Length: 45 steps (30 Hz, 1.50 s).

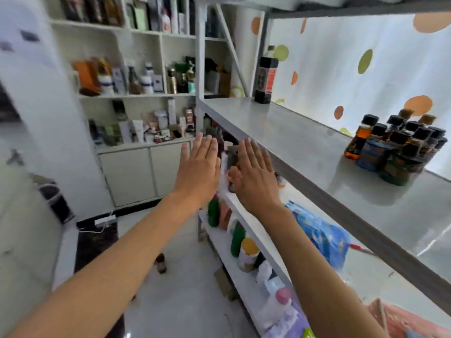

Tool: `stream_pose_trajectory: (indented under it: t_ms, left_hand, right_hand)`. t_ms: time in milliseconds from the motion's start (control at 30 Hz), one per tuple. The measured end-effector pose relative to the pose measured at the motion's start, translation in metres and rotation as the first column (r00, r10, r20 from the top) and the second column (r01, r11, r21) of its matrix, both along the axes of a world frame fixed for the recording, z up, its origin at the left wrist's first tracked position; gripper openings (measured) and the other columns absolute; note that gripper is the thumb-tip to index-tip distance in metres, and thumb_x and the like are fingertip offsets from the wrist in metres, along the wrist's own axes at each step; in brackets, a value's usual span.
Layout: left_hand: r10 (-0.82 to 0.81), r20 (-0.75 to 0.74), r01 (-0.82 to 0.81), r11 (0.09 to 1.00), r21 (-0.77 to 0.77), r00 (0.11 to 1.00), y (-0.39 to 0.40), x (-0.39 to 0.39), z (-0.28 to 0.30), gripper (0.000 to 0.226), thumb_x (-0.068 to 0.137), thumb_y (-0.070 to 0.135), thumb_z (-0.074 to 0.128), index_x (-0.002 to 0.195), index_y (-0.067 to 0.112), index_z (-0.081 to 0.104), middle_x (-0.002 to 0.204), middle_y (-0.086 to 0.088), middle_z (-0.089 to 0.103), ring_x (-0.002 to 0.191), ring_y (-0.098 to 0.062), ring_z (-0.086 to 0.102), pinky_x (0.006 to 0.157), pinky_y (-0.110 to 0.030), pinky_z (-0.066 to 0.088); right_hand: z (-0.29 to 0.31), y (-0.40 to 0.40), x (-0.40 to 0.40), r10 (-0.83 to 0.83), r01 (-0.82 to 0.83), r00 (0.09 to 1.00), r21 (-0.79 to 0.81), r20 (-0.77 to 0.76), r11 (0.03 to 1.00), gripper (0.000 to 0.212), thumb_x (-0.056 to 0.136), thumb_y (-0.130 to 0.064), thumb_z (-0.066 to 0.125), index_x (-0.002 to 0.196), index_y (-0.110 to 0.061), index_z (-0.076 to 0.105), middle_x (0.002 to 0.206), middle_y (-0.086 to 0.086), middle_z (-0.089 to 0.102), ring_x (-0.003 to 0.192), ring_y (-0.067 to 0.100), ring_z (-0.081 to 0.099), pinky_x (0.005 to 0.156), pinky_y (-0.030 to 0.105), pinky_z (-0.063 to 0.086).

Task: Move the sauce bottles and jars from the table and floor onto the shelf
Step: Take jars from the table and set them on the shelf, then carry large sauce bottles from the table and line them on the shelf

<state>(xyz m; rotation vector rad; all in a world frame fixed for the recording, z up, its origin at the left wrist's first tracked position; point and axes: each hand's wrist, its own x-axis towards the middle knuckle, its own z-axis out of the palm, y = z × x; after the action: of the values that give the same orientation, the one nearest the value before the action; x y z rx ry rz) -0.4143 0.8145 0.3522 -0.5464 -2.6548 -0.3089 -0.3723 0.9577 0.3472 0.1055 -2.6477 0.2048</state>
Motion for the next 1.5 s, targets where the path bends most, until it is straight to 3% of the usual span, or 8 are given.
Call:
stream_pose_trajectory:
  t_ms: [267, 433, 800, 1000, 1200, 1500]
  left_hand:
    - [0.327, -0.002, -0.327, 0.945, -0.007, 0.945, -0.182, 0.061, -0.017, 0.056, 0.105, 0.033, 0.012, 0.154, 0.012, -0.004, 0.163, -0.004, -0.003, 0.15, -0.02, -0.011, 0.121, -0.047, -0.003]
    - [0.469, 0.039, -0.47, 0.881, 0.044, 0.882, -0.291, 0.132, -0.033, 0.056, 0.104, 0.032, 0.012, 0.155, 0.011, -0.002, 0.163, -0.004, -0.005, 0.149, -0.019, -0.013, 0.121, -0.046, -0.004]
    - [0.718, 0.133, -0.729, 0.656, 0.197, 0.683, -0.503, 0.328, -0.088, 0.055, 0.105, 0.03, 0.022, 0.156, 0.014, 0.007, 0.163, 0.001, 0.003, 0.149, -0.014, -0.011, 0.122, -0.041, -0.007]
    - [0.801, 0.1, -0.788, 0.546, 0.284, 0.591, -0.585, 0.425, -0.115, 0.053, 0.103, 0.02, 0.036, 0.154, 0.014, 0.022, 0.161, 0.002, 0.019, 0.15, -0.012, 0.002, 0.122, -0.039, -0.003]
    - [0.886, 0.167, -0.86, 0.349, 0.373, 0.432, -0.654, 0.502, -0.148, 0.051, 0.102, 0.017, 0.037, 0.152, 0.015, 0.027, 0.159, 0.003, 0.026, 0.149, -0.011, 0.009, 0.123, -0.037, 0.001]
    - [0.895, 0.367, -0.89, 0.067, 0.451, 0.253, -0.722, 0.534, -0.195, 0.044, 0.101, 0.019, 0.042, 0.144, 0.011, 0.043, 0.148, -0.006, 0.045, 0.141, -0.021, 0.033, 0.117, -0.044, 0.025]
  right_hand:
    - [-0.01, -0.168, 0.015, 0.324, -0.324, 0.946, 0.023, 0.012, 0.946, 0.061, 0.108, -0.036, 0.02, 0.158, -0.011, -0.002, 0.167, 0.005, -0.005, 0.153, 0.016, -0.011, 0.124, 0.037, -0.009]
    - [-0.018, -0.287, 0.05, 0.497, -0.497, 0.867, -0.005, 0.035, 0.868, 0.062, 0.108, -0.037, 0.023, 0.158, -0.009, -0.001, 0.167, 0.006, -0.003, 0.153, 0.016, -0.009, 0.125, 0.037, -0.007]
    - [-0.072, -0.538, 0.184, 0.824, -0.812, 0.562, -0.142, 0.076, 0.566, 0.063, 0.107, -0.037, 0.032, 0.158, -0.01, 0.009, 0.166, 0.006, 0.007, 0.153, 0.013, -0.001, 0.124, 0.031, -0.008]
    - [-0.106, -0.643, 0.259, 0.91, -0.892, 0.383, -0.19, 0.16, 0.409, 0.063, 0.107, -0.037, 0.032, 0.159, -0.01, 0.009, 0.167, 0.005, 0.007, 0.154, 0.014, 0.0, 0.124, 0.031, -0.004]
    - [-0.139, -0.729, 0.322, 0.938, -0.924, 0.238, -0.238, 0.251, 0.299, 0.062, 0.107, -0.038, 0.034, 0.159, -0.011, 0.013, 0.166, 0.005, 0.012, 0.154, 0.015, 0.005, 0.123, 0.029, -0.002]
    - [-0.181, -0.818, 0.339, 0.924, -0.873, 0.07, -0.426, 0.377, 0.239, 0.058, 0.105, -0.039, 0.039, 0.156, -0.014, 0.026, 0.162, 0.005, 0.028, 0.15, 0.018, 0.024, 0.121, 0.031, 0.02]
